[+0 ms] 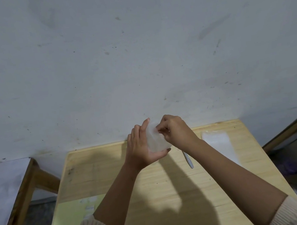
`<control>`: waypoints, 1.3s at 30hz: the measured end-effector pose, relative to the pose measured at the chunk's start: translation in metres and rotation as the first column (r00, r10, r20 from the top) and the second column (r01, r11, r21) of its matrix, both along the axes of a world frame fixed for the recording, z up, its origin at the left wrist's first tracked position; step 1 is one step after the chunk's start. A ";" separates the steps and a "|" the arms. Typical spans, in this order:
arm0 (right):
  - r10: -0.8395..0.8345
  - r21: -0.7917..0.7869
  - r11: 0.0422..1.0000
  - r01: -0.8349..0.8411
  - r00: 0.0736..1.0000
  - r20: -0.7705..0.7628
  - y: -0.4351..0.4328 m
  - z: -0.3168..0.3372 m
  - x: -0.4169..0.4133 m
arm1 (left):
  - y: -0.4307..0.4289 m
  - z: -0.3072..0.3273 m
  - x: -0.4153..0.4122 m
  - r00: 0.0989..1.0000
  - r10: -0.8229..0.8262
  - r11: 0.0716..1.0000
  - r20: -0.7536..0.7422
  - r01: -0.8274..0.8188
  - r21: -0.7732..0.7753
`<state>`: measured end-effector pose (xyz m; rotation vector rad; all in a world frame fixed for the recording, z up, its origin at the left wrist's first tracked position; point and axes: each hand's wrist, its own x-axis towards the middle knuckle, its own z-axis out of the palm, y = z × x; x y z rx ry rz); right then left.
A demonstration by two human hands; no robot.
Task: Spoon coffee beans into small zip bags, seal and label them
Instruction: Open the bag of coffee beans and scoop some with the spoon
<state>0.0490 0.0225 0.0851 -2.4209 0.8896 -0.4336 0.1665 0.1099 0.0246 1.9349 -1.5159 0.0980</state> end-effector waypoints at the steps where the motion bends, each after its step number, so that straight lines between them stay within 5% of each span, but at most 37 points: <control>1: 0.003 0.002 1.000 -0.003 1.000 -0.005 -0.002 -0.001 -0.001 | -0.002 -0.001 0.000 1.000 0.000 1.000 0.009 0.000 -0.015; 6: 0.019 0.052 0.999 -0.013 0.992 -0.124 -0.009 -0.004 -0.001 | -0.006 -0.008 -0.002 0.998 -0.019 0.999 0.064 0.021 -0.043; 13: 0.045 0.033 0.999 -0.039 0.982 -0.185 -0.007 -0.004 0.001 | -0.011 -0.001 -0.008 0.988 -0.140 0.986 -0.070 0.133 -0.097; 25: 0.097 0.435 0.894 -0.111 0.994 0.054 -0.006 0.002 0.003 | 0.017 0.008 0.010 0.896 -0.137 0.986 -0.422 0.164 0.030; 29: -0.221 0.558 0.829 0.041 0.940 0.260 -0.016 -0.021 -0.016 | 0.039 0.006 0.030 0.886 -0.106 0.985 -0.452 0.155 0.072; 34: -0.477 0.402 0.794 0.456 0.877 -0.054 -0.018 -0.101 -0.058 | 0.064 -0.014 0.047 0.892 -0.054 0.981 -0.449 0.131 0.141; 39: -0.446 0.280 0.820 0.500 0.863 -0.236 -0.008 -0.149 -0.063 | 0.070 -0.036 0.044 0.864 -0.020 0.980 -0.503 0.118 0.162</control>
